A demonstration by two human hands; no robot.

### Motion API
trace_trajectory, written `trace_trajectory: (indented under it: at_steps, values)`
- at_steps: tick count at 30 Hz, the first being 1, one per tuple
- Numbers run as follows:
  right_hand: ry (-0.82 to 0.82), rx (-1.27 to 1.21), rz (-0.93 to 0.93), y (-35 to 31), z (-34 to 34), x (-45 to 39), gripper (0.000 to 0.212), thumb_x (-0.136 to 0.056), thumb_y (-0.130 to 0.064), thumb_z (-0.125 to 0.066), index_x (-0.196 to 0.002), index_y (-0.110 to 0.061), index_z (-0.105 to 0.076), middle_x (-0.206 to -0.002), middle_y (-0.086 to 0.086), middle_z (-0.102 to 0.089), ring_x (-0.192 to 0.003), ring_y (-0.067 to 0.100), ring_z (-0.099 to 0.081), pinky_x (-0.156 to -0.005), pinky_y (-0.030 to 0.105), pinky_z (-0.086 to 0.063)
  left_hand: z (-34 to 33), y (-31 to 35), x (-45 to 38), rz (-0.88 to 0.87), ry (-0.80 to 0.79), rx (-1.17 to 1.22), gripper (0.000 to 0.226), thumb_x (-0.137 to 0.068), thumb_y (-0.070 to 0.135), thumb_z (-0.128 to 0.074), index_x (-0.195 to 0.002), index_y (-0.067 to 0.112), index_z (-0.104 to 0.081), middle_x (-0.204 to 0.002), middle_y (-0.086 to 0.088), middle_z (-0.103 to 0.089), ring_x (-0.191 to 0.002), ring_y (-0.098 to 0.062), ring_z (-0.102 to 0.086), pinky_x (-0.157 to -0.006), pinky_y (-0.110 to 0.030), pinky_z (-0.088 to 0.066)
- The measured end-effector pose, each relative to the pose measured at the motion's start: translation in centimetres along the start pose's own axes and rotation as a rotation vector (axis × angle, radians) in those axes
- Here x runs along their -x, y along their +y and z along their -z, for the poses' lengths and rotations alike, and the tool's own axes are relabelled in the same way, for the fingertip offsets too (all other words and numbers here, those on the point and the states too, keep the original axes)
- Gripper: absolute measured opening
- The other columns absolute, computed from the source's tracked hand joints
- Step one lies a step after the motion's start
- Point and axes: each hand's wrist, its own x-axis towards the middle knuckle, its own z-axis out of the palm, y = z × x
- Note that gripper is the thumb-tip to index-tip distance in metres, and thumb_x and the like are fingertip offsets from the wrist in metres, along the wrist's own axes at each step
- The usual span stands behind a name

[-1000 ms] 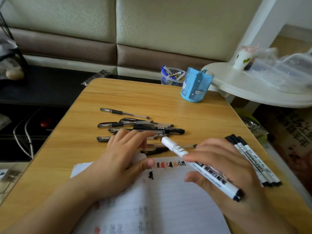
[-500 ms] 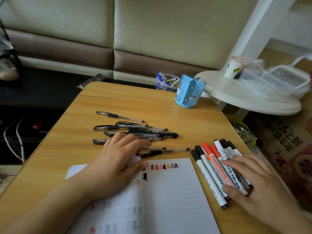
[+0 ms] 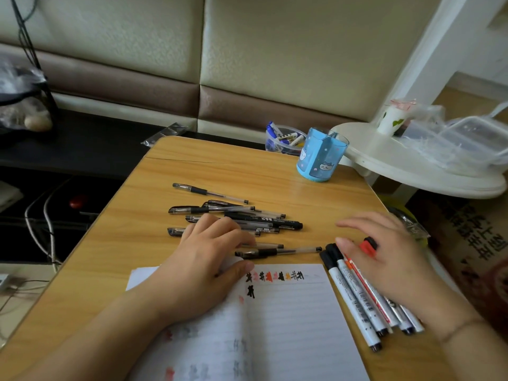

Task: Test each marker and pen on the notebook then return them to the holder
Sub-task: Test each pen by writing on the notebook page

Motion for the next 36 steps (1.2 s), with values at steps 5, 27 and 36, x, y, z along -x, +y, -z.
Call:
trace_trajectory:
  at_steps: [5, 27, 36]
  values:
    - [-0.224, 0.164, -0.006, -2.9, -3.4, -5.2, 0.036, -0.090, -0.045, -0.058, -0.126, -0.042, -0.056, -0.125, -0.020, -0.053, -0.122, 0.005, -0.038, -0.098, 0.028, -0.039, 0.1, -0.1, -0.1, 0.004, 0.036, 0.008, 0.024, -0.089, 0.054, -0.046, -0.098, 0.037, -0.061, -0.102, 0.021, -0.049, -0.102, -0.008, -0.040, -0.087, -0.031, -0.039]
    - [0.217, -1.041, -0.145, -8.8, -1.9, 1.1, 0.021, -0.080, -0.030, -0.061, -0.092, -0.016, -0.070, -0.073, 0.004, -0.072, -0.069, 0.014, -0.069, -0.061, 0.014, -0.050, 1.3, 2.4, -0.2, -0.062, 0.191, 0.066, 0.034, -0.098, 0.051, -0.038, -0.101, 0.025, -0.059, -0.085, 0.010, -0.062, -0.074, -0.011, -0.053, -0.061, -0.032, -0.046]
    - [0.085, -1.241, -0.088, -10.1, -4.2, 1.9, 0.042, -0.072, -0.060, -0.071, -0.091, -0.023, -0.067, -0.069, 0.011, -0.070, -0.063, 0.016, -0.067, -0.059, 0.017, -0.050, 1.5, 3.3, -0.4, -0.136, 0.090, 0.155, 0.028, -0.100, 0.041, -0.040, -0.112, 0.023, -0.057, -0.094, 0.012, -0.058, -0.084, -0.010, -0.054, -0.070, -0.027, -0.045]
